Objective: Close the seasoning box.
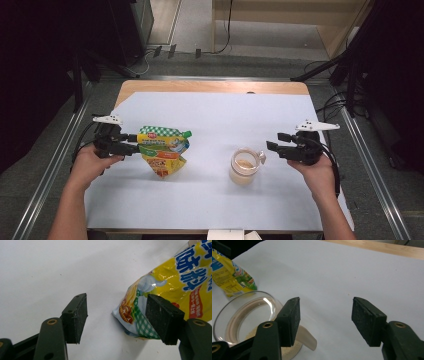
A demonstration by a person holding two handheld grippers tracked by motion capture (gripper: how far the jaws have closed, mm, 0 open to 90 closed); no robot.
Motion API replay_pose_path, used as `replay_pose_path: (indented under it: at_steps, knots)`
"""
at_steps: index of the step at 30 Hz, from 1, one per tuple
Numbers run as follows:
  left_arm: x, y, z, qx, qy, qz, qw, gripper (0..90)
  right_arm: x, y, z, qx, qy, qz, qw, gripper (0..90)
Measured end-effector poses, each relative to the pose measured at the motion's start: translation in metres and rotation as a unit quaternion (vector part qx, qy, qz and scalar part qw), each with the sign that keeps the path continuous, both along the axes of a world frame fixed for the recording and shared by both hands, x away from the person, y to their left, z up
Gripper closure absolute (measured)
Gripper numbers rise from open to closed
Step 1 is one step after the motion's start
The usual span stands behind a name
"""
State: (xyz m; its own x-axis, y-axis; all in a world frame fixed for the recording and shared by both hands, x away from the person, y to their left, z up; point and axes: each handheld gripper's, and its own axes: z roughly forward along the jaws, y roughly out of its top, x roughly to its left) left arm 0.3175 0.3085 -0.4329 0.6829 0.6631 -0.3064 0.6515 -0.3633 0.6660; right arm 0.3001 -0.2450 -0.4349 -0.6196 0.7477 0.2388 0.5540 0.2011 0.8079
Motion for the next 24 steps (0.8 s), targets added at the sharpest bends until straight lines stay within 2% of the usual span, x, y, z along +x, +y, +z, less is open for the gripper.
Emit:
replay_pose_path:
  at_steps: [2,4,6,9,12,15,19,24]
  knots:
    - [0.0,0.0,0.0,0.001,0.0,0.001,1.0,34.7,0.0,-0.004,-0.003,0.003,-0.007,-0.006,1.0,41.6]
    - [0.0,0.0,0.0,0.004,0.001,0.001,1.0,34.7,0.001,-0.008,-0.005,-0.009,-0.001,-0.015,0.9998,43.2]
    - [0.0,0.0,0.0,0.0,0.0,0.003,1.0,34.7,0.002,-0.011,-0.006,-0.01,0.001,-0.022,0.9997,42.3]
    - [0.0,0.002,0.001,-0.005,-0.003,0.007,1.0,34.2,0.004,-0.018,-0.011,-0.015,-0.008,-0.025,0.9995,35.5]
    - [0.001,0.003,0.0,0.003,-0.002,0.016,0.9999,34.2,0.006,-0.024,-0.02,-0.033,-0.021,-0.044,0.9982,31.5]
    - [0.001,0.004,0.0,0.006,-0.001,0.024,0.9997,34.2,0.008,-0.029,-0.027,-0.041,-0.015,-0.054,0.9976,27.6]
    - [0.003,0.003,-0.002,0.012,0.002,0.033,0.9994,34.2,0.011,-0.036,-0.037,-0.045,-0.006,-0.062,0.997,26.8]
    - [0.003,0.001,-0.005,0.022,0.004,0.034,0.9991,32.6,0.014,-0.045,-0.045,-0.046,0.008,-0.082,0.9955,23.5]
